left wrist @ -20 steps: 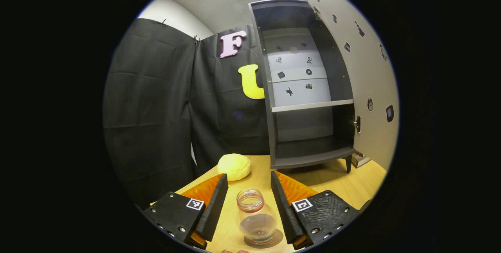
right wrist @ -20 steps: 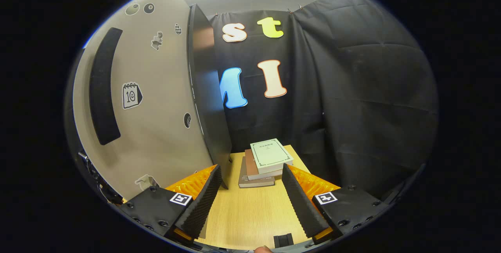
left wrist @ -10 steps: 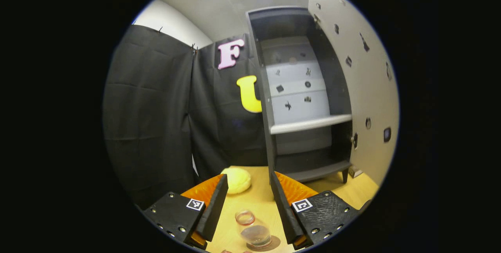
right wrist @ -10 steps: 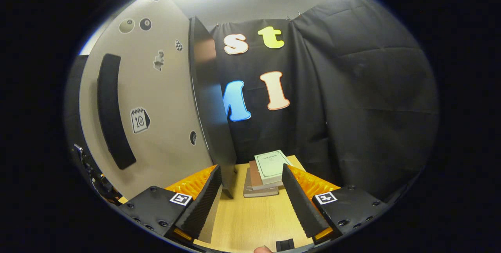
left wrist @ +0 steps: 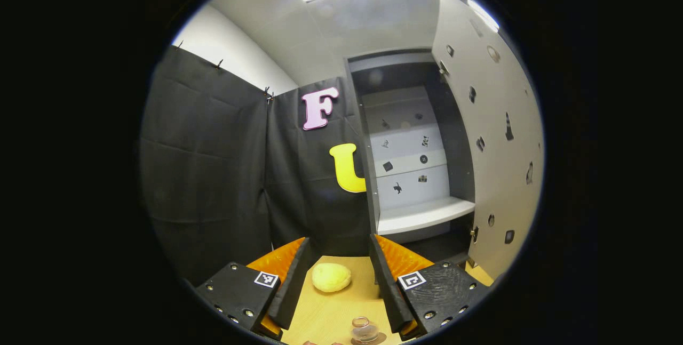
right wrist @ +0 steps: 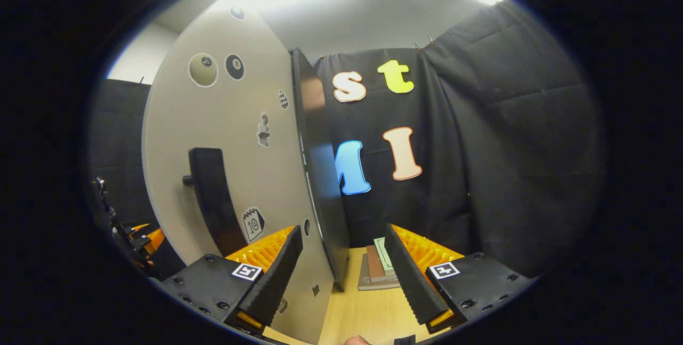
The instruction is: Open the cabinet door with the right hand, grasp the bottle in the cabinet with the left hand and place it on the coaster, then close the cabinet door with the right hand.
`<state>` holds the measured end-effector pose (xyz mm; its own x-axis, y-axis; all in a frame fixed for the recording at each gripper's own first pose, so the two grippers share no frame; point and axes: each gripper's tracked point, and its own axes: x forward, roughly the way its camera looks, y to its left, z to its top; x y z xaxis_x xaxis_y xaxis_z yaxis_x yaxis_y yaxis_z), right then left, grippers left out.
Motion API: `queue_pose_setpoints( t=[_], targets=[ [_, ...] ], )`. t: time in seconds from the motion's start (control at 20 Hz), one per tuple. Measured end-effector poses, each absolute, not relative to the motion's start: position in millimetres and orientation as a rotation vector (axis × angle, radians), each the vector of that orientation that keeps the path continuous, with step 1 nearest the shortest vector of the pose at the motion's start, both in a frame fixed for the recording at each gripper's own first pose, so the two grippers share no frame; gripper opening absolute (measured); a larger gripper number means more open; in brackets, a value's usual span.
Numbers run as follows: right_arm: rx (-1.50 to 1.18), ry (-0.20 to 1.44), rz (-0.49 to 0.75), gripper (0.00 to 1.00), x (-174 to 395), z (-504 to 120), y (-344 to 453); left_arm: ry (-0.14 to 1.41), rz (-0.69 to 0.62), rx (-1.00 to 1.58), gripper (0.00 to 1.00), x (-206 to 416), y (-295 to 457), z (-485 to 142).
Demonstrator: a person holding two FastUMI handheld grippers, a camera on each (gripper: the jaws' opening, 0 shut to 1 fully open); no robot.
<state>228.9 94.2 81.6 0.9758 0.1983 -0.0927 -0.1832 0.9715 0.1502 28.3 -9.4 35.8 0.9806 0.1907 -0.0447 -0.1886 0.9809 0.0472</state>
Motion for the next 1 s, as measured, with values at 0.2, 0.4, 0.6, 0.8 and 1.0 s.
queue_pose_setpoints(
  t=[0.2,0.4,0.6,0.8,1.0],
  targets=[
    [0.106,0.112,0.113,0.96,224,86,95,0.067,0.174,0.022,0.64,33,21,31],
    [0.113,0.121,0.066,0.96,216,86,109,0.082,0.152,0.007,0.64,47,49,18],
    [0.104,0.12,0.077,0.95,209,88,144,0.102,0.124,-0.001,0.64,52,72,5],
    [0.086,0.119,0.106,0.95,209,89,183,0.108,0.1,-0.022,0.64,54,90,-3],
    [0.067,0.118,0.123,0.95,213,89,214,0.124,0.092,-0.009,0.64,56,108,-14]
  ],
)
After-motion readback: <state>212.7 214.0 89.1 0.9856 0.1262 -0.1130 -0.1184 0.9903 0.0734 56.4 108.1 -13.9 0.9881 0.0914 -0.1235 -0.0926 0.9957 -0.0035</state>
